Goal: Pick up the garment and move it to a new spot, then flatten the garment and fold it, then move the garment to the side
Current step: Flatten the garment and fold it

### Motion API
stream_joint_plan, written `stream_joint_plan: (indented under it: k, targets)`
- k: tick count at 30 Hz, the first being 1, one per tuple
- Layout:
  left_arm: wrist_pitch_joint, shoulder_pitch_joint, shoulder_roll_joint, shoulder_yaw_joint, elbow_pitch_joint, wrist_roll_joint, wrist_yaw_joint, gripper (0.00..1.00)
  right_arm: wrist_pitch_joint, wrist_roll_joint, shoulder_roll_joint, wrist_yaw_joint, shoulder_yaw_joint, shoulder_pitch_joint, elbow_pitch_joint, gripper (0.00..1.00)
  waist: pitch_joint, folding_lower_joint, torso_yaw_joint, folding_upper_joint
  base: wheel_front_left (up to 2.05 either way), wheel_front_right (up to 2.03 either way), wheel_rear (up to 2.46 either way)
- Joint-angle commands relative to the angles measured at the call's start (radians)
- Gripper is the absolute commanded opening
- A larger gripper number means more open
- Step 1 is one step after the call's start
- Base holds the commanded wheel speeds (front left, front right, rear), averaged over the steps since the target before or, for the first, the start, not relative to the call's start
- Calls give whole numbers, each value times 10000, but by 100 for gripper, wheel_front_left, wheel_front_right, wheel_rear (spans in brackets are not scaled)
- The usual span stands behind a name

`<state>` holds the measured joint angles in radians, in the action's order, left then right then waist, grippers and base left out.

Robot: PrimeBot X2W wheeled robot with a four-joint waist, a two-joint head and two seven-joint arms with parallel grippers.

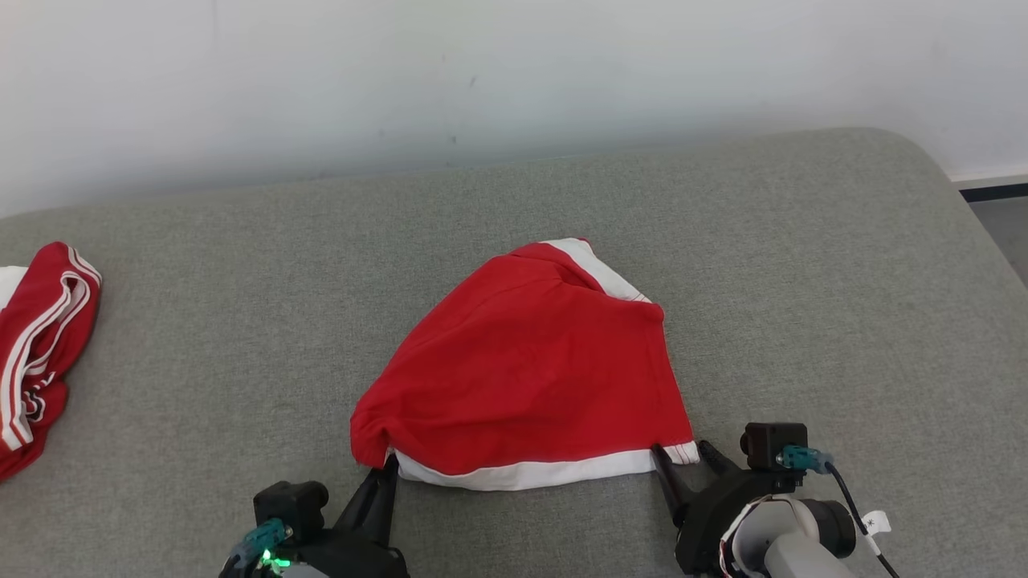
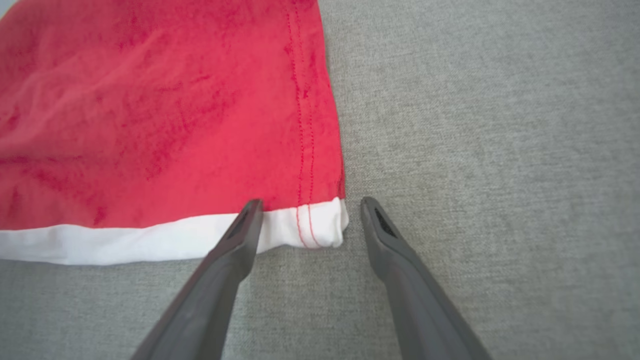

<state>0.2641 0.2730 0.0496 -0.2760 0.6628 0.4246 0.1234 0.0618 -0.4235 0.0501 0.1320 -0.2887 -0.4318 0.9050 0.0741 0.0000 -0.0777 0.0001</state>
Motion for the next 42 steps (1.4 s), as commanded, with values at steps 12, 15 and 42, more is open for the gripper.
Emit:
stream_joint_plan:
  k: [12, 15, 42]
  targets:
    - [6, -140, 16, 39, -621, 220, 57, 0, 705, -573, 3, -26, -262, -451, 380, 0, -118, 0, 120, -1, 0, 0, 0]
    - [6, -178, 56, -237, -1202, 480, 61, 0, 1013, -814, 3, -26, -143, -476, 22, 0, -237, 0, 109, -1, 0, 0, 0]
    - [-3569, 4176, 3740, -2159, -5696, 5532, 59, 0, -2387, -3252, 596, -24, 2501, -3161, -6717, 0, 528, 0, -555, -1, 0, 0, 0]
